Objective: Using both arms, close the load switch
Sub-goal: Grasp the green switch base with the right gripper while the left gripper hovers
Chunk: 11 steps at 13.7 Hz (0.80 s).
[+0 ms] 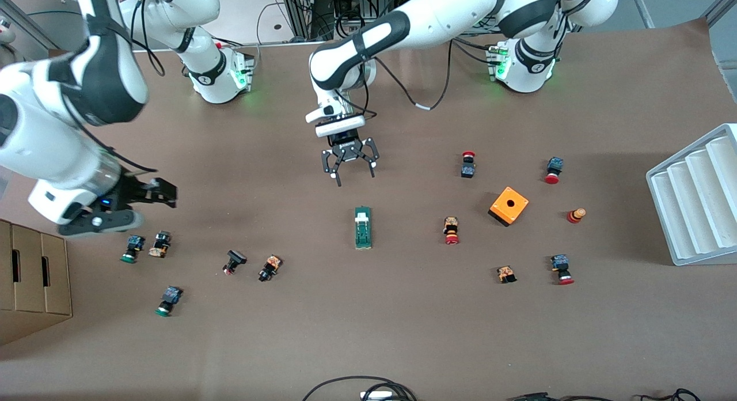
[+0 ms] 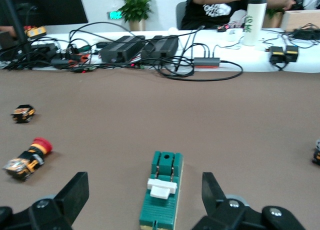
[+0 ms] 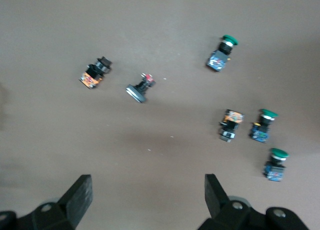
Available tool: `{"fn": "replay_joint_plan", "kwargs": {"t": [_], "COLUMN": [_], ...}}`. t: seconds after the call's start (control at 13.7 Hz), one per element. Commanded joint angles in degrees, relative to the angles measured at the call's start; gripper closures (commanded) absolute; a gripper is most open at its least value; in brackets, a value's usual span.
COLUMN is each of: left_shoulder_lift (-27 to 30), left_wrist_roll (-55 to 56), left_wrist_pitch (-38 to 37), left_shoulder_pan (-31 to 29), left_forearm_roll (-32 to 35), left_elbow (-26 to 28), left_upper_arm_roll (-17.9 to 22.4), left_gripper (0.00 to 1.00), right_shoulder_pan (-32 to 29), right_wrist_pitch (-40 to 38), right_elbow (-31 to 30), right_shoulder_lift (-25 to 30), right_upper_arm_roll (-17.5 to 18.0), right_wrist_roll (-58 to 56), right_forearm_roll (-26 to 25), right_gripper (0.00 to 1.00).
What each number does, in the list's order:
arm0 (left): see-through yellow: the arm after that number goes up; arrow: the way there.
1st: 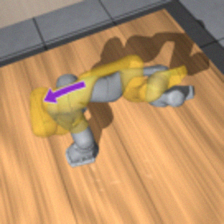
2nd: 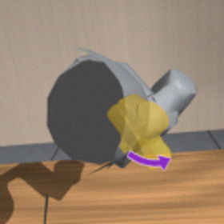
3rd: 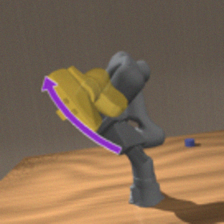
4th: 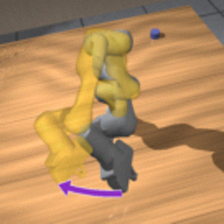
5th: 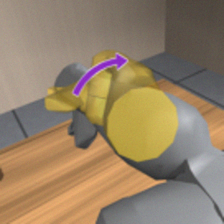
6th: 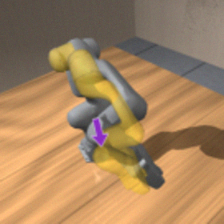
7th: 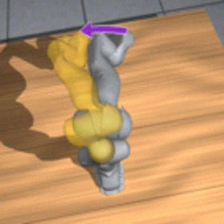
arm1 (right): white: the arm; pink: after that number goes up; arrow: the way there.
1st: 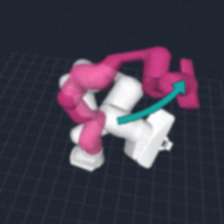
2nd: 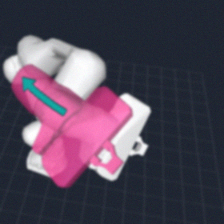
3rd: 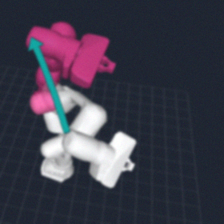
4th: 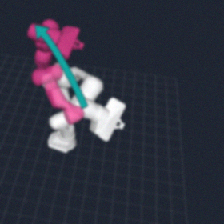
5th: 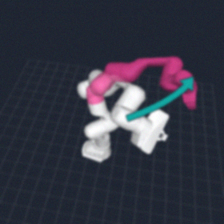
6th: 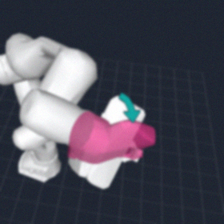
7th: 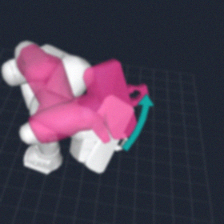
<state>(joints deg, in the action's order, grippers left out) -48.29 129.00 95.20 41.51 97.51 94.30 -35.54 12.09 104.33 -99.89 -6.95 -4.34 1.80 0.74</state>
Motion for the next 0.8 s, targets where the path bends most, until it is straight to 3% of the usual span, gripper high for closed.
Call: {"fn": "replay_joint_plan", "kwargs": {"t": [0.0,0.44,0.73], "left_shoulder_lift": [-3.64,-9.36,-12.17], "left_wrist_roll": [3.09,7.41,7.85], "left_wrist_pitch": [0.17,-0.71,-0.71], "left_shoulder_pan": [-0.2,-1.26,-1.87], "left_forearm_roll": [6.61,16.38,17.71], "left_elbow": [-1.31,-1.31,-1.66], "left_upper_arm_roll": [-0.06,0.47,0.74], "left_gripper": [0.0,0.0,0.0], "right_shoulder_pan": [0.91,9.42,14.35], "right_wrist_pitch": [-1.06,7.37,12.2], "right_elbow": [5.5,5.94,5.76], "right_shoulder_lift": [-5.79,-9.92,-11.59], "right_upper_arm_roll": [-0.4,-0.67,-0.76], "right_wrist_roll": [7.83,34.26,54.22], "right_forearm_roll": [5.22,13.13,16.92], "right_gripper": [0.0,0.0,0.0]}}
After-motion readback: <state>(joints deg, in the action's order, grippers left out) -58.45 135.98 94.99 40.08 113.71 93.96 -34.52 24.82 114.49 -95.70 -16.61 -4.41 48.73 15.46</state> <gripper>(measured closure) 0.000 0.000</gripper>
